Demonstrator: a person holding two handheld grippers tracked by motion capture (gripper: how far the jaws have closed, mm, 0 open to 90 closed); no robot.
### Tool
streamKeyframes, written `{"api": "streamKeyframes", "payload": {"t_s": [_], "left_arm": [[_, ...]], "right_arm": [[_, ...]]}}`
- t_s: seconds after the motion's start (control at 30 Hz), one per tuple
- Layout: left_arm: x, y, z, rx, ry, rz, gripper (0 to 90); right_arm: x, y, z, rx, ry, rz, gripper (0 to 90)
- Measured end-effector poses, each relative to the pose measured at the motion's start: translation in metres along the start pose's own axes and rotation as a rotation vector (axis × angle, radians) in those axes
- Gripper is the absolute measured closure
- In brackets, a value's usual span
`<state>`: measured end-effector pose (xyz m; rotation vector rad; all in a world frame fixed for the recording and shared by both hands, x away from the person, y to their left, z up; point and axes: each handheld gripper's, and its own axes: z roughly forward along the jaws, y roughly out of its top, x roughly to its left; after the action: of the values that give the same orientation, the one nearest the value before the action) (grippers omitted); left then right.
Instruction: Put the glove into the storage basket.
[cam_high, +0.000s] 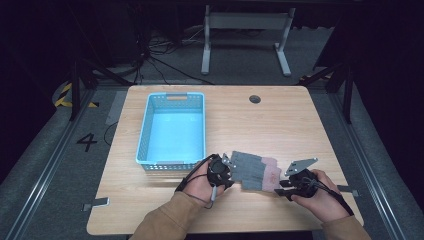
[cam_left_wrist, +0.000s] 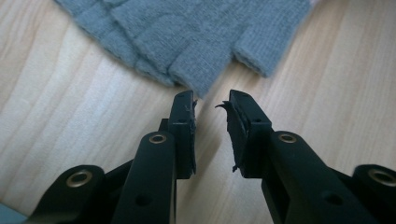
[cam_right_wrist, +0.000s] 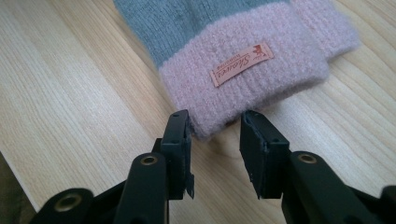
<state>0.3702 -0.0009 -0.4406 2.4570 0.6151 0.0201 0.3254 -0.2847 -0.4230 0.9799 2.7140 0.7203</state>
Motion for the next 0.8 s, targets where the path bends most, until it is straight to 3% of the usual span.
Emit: {"api": "streamKeyframes", "payload": {"t_s": [0.27, 0.5, 0.6, 0.8], "left_arm": [[-0.001, 0.003, 0.01, 0.017, -0.012, -0.004, 74.3], [0.002, 0.003, 0.01, 0.022, 0.028, -0.024, 72.6], [0.001, 0.004, 0.011, 0.024, 0.005, -0.025, 74.5], [-0.001, 0.005, 0.012, 0.03, 0.005, -0.022, 81.1]], "right_arm": [[0.0, 0.0, 0.003, 0.004, -0.003, -0.008, 66.1], [-0.002, -0.001, 0.003, -0.001, -0.005, -0.004, 66.3], [-0.001, -0.001, 0.003, 0.0, -0.006, -0.006, 66.3], [0.001, 0.0, 0.003, -0.002, -0.014, -0.015, 67.2]]}}
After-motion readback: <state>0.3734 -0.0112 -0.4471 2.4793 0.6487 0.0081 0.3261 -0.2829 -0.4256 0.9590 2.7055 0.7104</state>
